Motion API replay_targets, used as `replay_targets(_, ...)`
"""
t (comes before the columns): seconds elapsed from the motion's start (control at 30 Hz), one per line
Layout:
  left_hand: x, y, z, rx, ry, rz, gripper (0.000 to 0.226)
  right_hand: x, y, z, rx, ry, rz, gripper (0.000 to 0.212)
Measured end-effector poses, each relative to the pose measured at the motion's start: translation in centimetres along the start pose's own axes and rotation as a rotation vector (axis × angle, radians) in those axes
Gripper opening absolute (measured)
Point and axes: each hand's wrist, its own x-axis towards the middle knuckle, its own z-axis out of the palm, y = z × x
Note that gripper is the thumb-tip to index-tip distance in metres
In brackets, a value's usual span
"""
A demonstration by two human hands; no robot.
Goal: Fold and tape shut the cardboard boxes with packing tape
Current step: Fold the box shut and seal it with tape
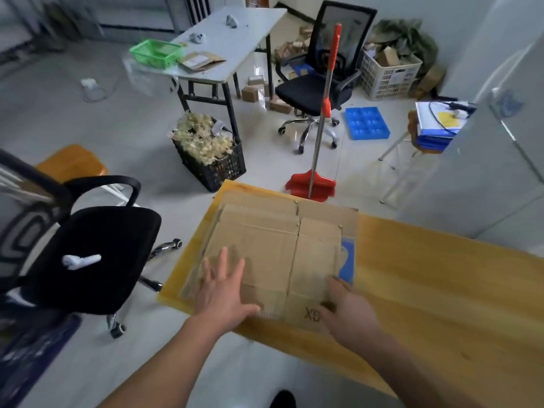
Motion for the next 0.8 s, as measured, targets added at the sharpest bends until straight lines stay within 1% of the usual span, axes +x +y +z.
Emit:
replay_targets(0.03,0.2,-0.7,-0.1,0.009,-0.032,-0.025,0.120,0.1,-0.2,0.2,0.001,0.002,0.019,0.058)
replay_targets(0.1,0.3,-1.8,-0.2,0.025,-0.071,-0.057,0.127,0.2,-0.4,0.5,0.019,0.015,0.056,0.064)
replay_targets(0.2,0.4,-2.6,-0.4,0.012,-0.075,-0.081,0.127,0.2,-0.5,0.7,0.040,0.025,0.075,0.063)
replay_targets(0.3,0.3,-2.7,-0.5,0.033,-0.021,-0.067,0.123,0.4,-0.5,0.8,0.088,0.045,0.097,0.066)
replay_targets(0.37,0.1,-2.5,-0.5,0.036,0.028,-0.042,0.120,0.5,-0.7,0.6,0.202,0.066,0.140,0.070)
replay_targets(0.47,-0.4,-2.2,-0.6,0.044,0.085,-0.003,0.113,0.3,-0.7,0.2,0.464,0.079,0.226,0.076)
replay_targets(0.57,-1.4,-1.8,-1.1,0.019,0.104,0.040,0.100,-0.1,0.3,-0.5,0.695,0.073,0.297,0.074)
replay_targets(0.63,-2.4,-1.5,-1.5,-0.044,0.132,0.082,0.084,-0.4,1.2,-1.0,0.796,0.079,0.314,0.071)
replay_targets(0.73,-3.8,-0.8,-2.3,-0.161,0.221,0.149,0.048,-1.4,2.1,-1.6,0.764,0.086,0.238,0.068)
replay_targets(0.8,-4.7,0.4,-3.1,-0.200,0.302,0.191,0.039,-2.2,2.2,-1.9,0.657,0.109,0.109,0.076)
